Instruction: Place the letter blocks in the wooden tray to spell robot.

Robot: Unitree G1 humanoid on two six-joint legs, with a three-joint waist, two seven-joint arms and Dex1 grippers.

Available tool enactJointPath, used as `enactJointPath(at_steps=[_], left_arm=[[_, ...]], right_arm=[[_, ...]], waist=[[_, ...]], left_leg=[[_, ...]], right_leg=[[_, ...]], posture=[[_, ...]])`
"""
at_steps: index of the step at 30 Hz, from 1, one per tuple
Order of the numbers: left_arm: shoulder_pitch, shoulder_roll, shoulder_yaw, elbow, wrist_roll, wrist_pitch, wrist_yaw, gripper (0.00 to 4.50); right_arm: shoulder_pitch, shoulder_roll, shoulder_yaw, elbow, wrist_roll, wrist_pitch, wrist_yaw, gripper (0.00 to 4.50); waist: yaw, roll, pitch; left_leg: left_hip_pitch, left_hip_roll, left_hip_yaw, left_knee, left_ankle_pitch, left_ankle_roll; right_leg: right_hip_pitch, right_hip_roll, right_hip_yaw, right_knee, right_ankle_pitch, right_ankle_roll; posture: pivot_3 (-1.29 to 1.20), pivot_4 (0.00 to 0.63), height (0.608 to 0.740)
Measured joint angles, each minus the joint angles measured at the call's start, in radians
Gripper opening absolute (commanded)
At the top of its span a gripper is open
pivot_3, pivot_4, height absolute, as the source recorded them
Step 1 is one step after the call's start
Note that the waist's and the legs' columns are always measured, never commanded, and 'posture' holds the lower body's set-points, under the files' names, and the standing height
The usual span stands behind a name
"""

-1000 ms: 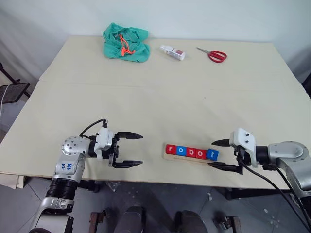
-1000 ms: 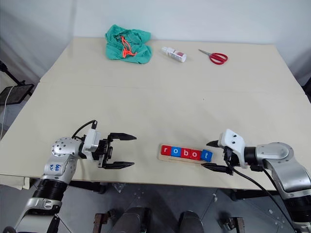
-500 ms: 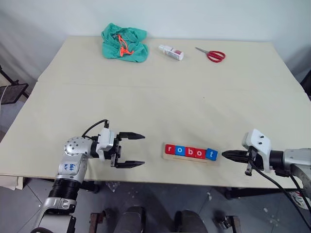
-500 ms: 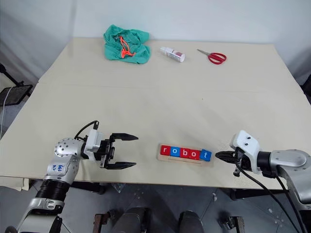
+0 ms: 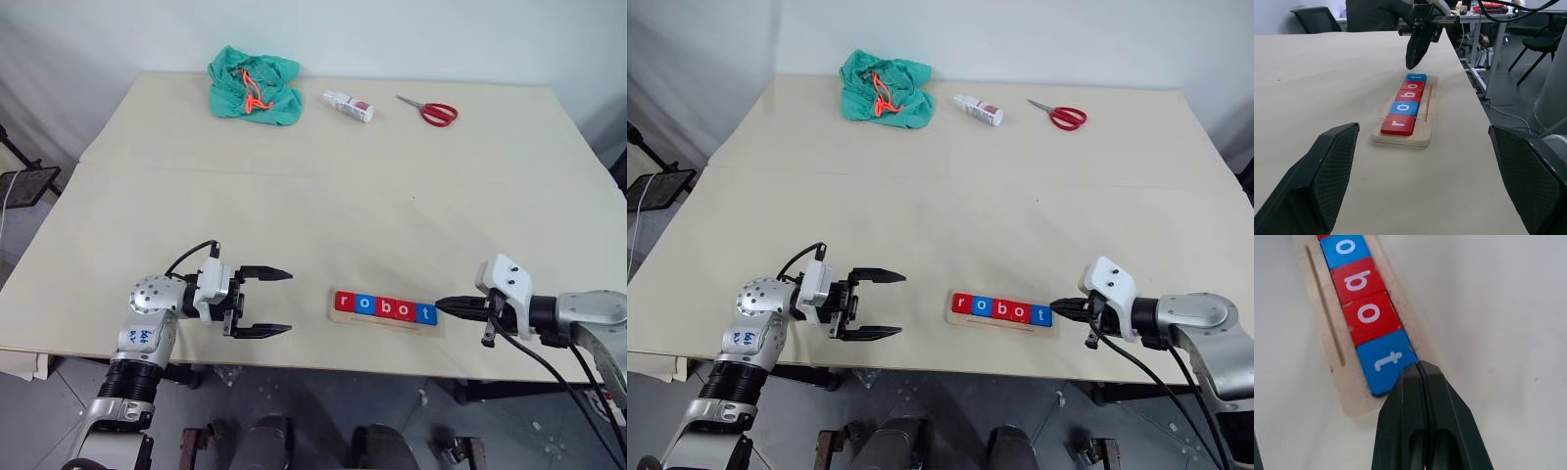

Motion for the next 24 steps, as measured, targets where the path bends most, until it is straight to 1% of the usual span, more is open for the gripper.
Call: enactJointPath(at_steps=[3, 6, 7, 9, 13, 16, 17, 20, 21, 24], left_arm=[[0.001, 0.000, 0.000, 0.000, 0.000, 0.000, 0.005, 4.50], [0.001, 0.002, 0.000, 0.000, 0.003, 0.000, 0.021, 4.50], [0.001, 0.004, 0.001, 0.000, 0.003, 0.000, 0.026, 4.50], [0.001, 0.006, 0.003, 0.000, 0.005, 0.002, 0.044, 4.50], [-0.001, 0.021, 0.010, 0.008, 0.041, 0.011, 0.118, 4.50], [-0.015, 0.017, 0.013, 0.032, 0.072, -0.003, 0.179, 4.50], [-0.017, 0.012, 0.027, 0.034, 0.075, -0.003, 0.211, 4.50], [-0.025, 0.012, 0.068, 0.033, 0.062, 0.009, 0.249, 4.50], [-0.025, 0.019, 0.078, 0.034, 0.055, 0.012, 0.251, 4.50], [-0.025, 0.051, 0.104, 0.037, 0.047, 0.020, 0.251, 4.50]], right_arm=[[0.000, 0.000, 0.005, 0.000, -0.001, 0.001, -0.004, 0.02], [0.000, 0.004, -0.023, 0.000, 0.001, 0.007, -0.052, 0.02], [0.000, 0.004, -0.041, 0.000, 0.006, 0.007, -0.062, 0.18], [0.016, 0.009, -0.080, 0.000, 0.028, -0.008, -0.055, 0.57], [0.045, 0.058, -0.144, 0.023, 0.118, -0.054, 0.014, 1.92], [0.068, 0.056, -0.176, 0.069, 0.136, -0.108, 0.079, 2.95], [0.084, 0.051, -0.184, 0.104, 0.140, -0.140, 0.122, 3.36], [0.115, 0.029, -0.186, 0.202, 0.133, -0.222, 0.222, 4.39], [0.107, 0.029, -0.187, 0.241, 0.131, -0.246, 0.242, 4.45], [0.069, 0.027, -0.191, 0.360, 0.128, -0.305, 0.291, 4.45]], waist=[[0.000, 0.000, 0.000], [0.000, 0.000, 0.000], [0.000, 0.000, 0.000], [0.001, 0.000, 0.000], [0.000, 0.000, 0.000], [0.001, 0.000, 0.000], [0.002, 0.000, 0.000], [0.001, 0.000, 0.000], [-0.001, 0.000, 0.000], [-0.009, 0.000, 0.000]], left_leg=[[0.000, 0.000, 0.000, 0.000, 0.000, 0.000], [0.000, 0.000, 0.000, 0.000, 0.000, 0.000], [0.000, 0.000, 0.000, 0.000, 0.000, 0.000], [0.000, 0.000, 0.000, 0.000, 0.000, 0.000], [0.000, 0.000, 0.000, 0.000, 0.000, 0.000], [0.000, 0.000, 0.000, 0.000, 0.000, 0.000], [0.000, 0.000, 0.000, 0.000, 0.000, 0.000], [0.000, -0.001, 0.000, 0.000, 0.000, 0.000], [0.000, 0.000, 0.000, 0.000, 0.000, 0.000], [0.002, 0.001, 0.001, -0.001, 0.000, 0.000]], right_leg=[[0.000, 0.000, 0.000, 0.000, 0.000, 0.000], [0.000, 0.000, 0.000, 0.000, 0.000, 0.000], [0.000, 0.000, 0.000, 0.000, 0.000, 0.000], [0.000, 0.000, 0.000, 0.000, 0.000, 0.000], [0.000, 0.000, 0.000, 0.000, 0.000, 0.000], [0.000, 0.000, 0.000, 0.000, 0.000, 0.000], [0.001, 0.000, -0.001, 0.000, 0.000, 0.000], [0.001, 0.000, 0.000, 0.000, 0.000, 0.000], [0.000, 0.000, -0.001, 0.000, 0.000, 0.000], [0.000, 0.001, 0.000, 0.000, 0.000, 0.000]], posture=[[0.00, 0.150, 0.740], [0.00, 0.150, 0.740], [0.00, 0.150, 0.740], [0.00, 0.150, 0.740], [0.00, 0.150, 0.740], [0.00, 0.150, 0.740], [0.00, 0.150, 0.740], [0.00, 0.150, 0.740], [0.00, 0.150, 0.740], [0.00, 0.150, 0.740]])
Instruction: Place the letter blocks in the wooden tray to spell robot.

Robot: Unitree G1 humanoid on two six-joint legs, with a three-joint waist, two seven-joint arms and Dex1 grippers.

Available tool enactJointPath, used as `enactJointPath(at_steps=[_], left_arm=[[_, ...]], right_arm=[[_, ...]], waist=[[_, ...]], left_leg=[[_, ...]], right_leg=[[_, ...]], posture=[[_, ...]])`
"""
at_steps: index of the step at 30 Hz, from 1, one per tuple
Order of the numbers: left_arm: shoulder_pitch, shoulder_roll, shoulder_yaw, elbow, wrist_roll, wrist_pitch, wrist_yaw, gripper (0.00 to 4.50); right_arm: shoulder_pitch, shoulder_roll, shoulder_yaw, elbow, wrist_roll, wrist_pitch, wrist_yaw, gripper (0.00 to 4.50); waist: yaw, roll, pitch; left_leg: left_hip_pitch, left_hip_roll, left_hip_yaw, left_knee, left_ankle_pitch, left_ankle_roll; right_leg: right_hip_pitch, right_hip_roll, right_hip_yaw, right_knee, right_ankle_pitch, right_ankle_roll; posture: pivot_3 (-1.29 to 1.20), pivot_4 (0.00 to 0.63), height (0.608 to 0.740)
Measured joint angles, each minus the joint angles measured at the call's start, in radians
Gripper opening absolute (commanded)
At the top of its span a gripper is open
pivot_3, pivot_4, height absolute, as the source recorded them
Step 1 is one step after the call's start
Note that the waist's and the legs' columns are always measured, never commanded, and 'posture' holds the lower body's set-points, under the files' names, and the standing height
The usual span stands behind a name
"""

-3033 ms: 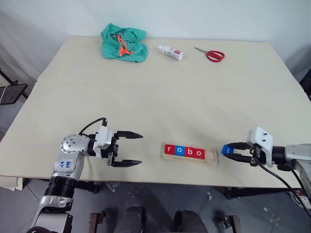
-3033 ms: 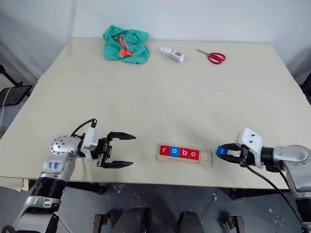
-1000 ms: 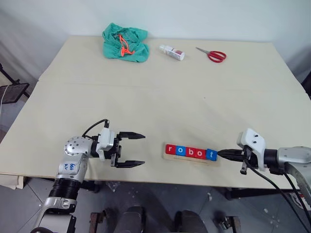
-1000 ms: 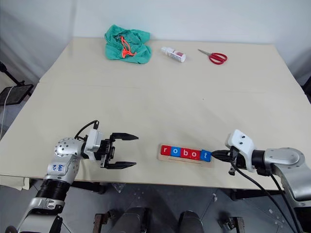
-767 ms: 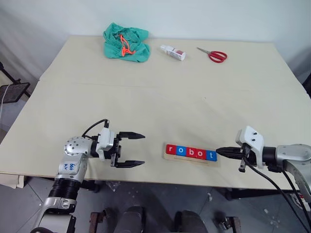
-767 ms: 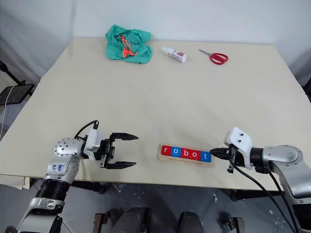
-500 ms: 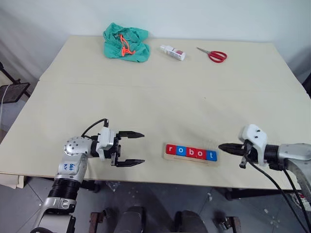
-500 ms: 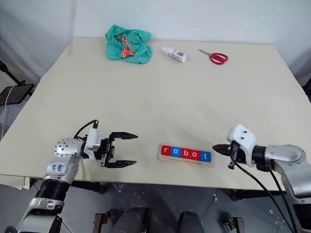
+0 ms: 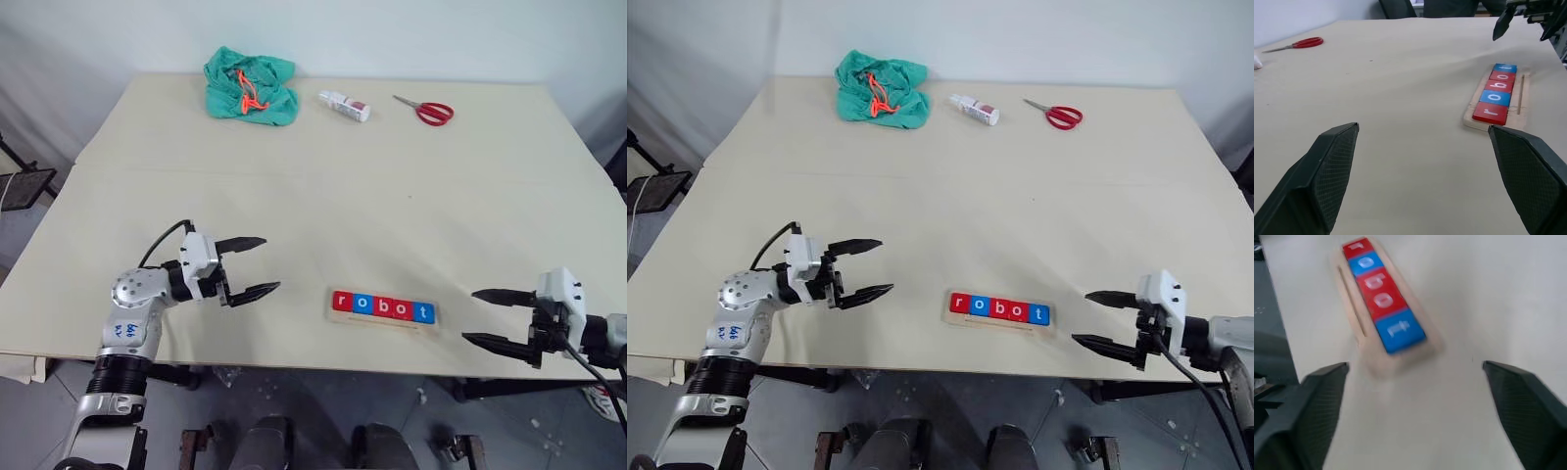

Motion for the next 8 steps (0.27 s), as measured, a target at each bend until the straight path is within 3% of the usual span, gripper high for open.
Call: enactJointPath(at_steps=[8], left_arm=[[0.028, 0.042, 0.053, 0.038, -0.012, -0.002, -0.019, 4.50]], right_arm=[[-0.105, -0.016, 0.008, 0.206, -0.040, -0.123, 0.072, 4.45]], waist=[[0.001, 0.000, 0.000]], left_leg=[[0.000, 0.000, 0.000, 0.000, 0.000, 0.000]], right_leg=[[0.000, 0.000, 0.000, 0.000, 0.000, 0.000]], posture=[[0.00, 0.150, 0.740]])
